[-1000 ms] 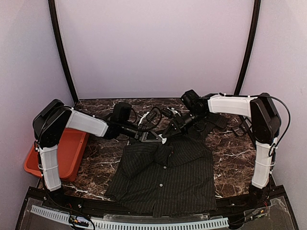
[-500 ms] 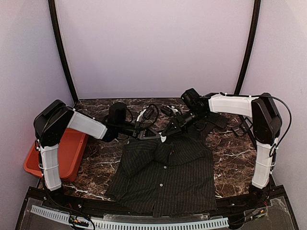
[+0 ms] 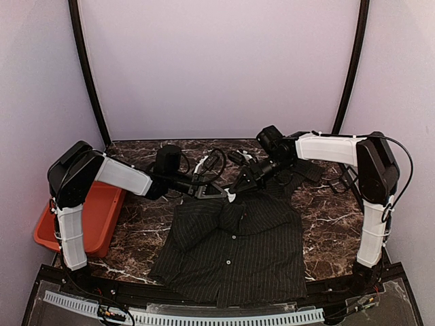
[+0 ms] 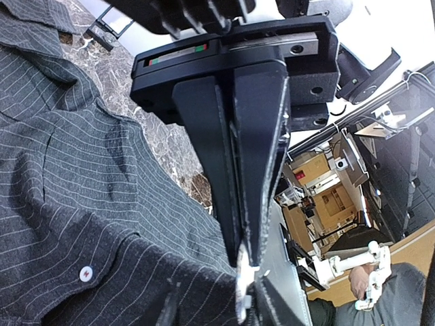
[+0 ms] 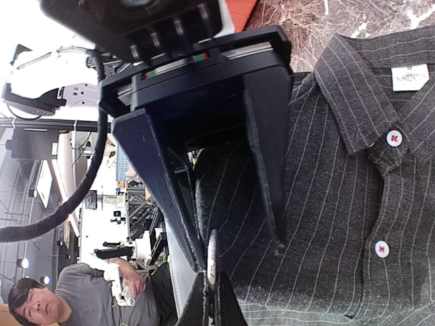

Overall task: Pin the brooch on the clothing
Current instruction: Pin the brooch to the flattened clothing.

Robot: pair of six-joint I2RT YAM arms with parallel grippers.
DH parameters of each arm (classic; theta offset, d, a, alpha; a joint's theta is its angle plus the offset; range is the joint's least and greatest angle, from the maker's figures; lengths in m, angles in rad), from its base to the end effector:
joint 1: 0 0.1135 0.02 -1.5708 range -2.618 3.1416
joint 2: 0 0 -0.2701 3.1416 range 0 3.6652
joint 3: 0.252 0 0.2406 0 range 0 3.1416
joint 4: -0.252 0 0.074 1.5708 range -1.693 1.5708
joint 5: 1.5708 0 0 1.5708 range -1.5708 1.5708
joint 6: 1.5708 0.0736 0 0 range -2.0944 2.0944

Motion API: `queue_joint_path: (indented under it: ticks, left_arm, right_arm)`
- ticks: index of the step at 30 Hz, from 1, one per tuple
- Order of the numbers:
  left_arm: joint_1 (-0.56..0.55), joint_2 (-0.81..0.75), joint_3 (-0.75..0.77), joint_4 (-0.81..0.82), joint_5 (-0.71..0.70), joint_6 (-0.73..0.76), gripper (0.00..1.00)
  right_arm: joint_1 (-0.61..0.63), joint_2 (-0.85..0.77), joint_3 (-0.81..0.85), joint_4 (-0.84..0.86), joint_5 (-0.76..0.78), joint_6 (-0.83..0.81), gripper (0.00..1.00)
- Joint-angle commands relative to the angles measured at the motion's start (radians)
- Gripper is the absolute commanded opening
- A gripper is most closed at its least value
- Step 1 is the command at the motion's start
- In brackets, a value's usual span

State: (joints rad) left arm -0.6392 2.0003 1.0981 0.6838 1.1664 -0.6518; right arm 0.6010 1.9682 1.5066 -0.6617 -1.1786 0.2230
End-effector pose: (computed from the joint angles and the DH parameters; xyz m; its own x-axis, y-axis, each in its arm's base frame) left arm 0.3003 -0.3075 0.1911 -0.7176 0.2360 -0.6553 0.6538 -0.0962 -0.7506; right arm 0.2948 0.2846 0.2204 -0.8459 -0.4774 -0.2378 -0.3680 0.1997 0.9081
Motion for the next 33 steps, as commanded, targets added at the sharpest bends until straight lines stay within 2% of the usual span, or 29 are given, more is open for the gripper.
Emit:
queue_joint_path:
  ticks: [1, 5, 18, 23, 33]
  left_arm:
    - [-0.003, -0.015, -0.008, -0.003, -0.013, -0.016, 0.39]
    - [-0.003, -0.014, -0.012, 0.052, -0.002, -0.04, 0.4]
    - [-0.026, -0.012, -0.011, 0.065, 0.029, -0.04, 0.41]
    - [-0.026, -0.01, -0.021, 0.137, 0.047, -0.087, 0.43]
    - [-0.027, -0.006, -0.027, 0.17, 0.052, -0.105, 0.38]
  right_arm:
    - [0.01, -0.044, 0.008, 0.01, -0.107, 0.007, 0.0]
    - [0.009, -0.048, 0.006, 0.014, -0.108, 0.01, 0.0]
    - [0.009, -0.052, 0.007, 0.029, -0.122, 0.023, 0.0]
    - [0.007, -0.053, 0.0, 0.034, -0.125, 0.023, 0.0]
    - [0.008, -0.06, -0.008, 0.046, -0.13, 0.032, 0.0]
